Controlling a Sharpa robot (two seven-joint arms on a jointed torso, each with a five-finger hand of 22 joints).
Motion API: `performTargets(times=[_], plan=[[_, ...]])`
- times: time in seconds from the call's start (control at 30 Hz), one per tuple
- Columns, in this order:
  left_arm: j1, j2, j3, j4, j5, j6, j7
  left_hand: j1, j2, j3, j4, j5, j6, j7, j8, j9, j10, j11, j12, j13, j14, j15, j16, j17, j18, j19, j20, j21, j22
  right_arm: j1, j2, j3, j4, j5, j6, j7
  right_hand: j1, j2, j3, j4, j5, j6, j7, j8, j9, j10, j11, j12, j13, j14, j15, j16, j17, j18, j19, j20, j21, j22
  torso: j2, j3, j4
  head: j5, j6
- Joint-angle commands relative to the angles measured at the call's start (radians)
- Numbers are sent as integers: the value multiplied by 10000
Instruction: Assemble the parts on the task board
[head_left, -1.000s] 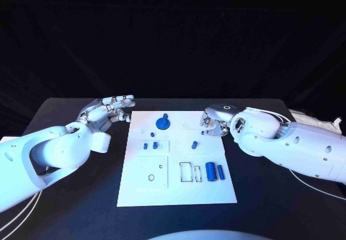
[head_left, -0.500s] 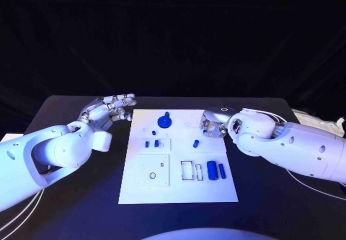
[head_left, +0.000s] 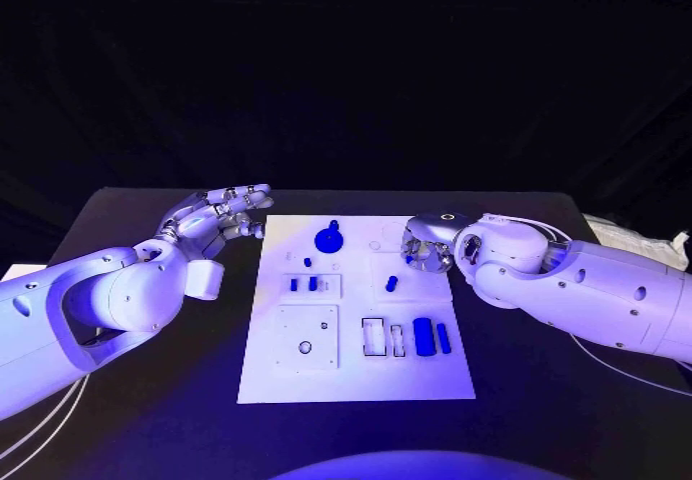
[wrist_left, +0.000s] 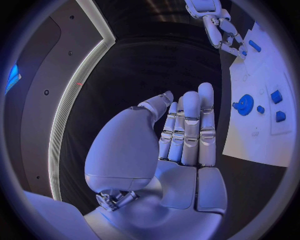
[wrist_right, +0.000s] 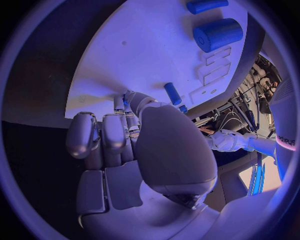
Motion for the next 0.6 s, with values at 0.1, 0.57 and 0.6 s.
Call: performTargets(times=[0.1,0.57,0.6], plan=[[-9,29,7,26,-46,176,-6,79,38,-37,-27,54,-57,-18,63,-8,-61,-2,79,19,-91,3,5,-16,112,-30,21,-40,-12,-70,40,-30,-29,-152,382,-88,20,46,82,-28,38,61,2,44,17,91,-5,-49,-28,310,-93,70,9,-125,68,22,39,11,-3,-11,36,-41,-29],[-10,41,7,42,-116,144,-40,114,40,-51,-55,56,-69,-13,70,-8,-83,2,102,22,-97,2,10,-25,114,-23,19,-49,-18,-170,135,-31,-25,-73,-534,-66,-181,259,438,-237,-73,312,-4,83,79,432,-15,-111,-232,377,-83,382,293,-214,311,31,360,467,-13,-14,63,-60,-58],[-10,44,7,40,-119,146,-45,121,36,-58,-63,56,-79,-8,69,-10,-96,5,107,22,-99,3,11,-28,113,-21,19,-52,-19,-170,130,-30,-6,-42,-661,-71,-190,282,468,-256,-92,326,-3,85,86,453,-16,-117,-244,377,-84,385,289,-218,323,31,378,490,-15,-14,76,-68,-72]])
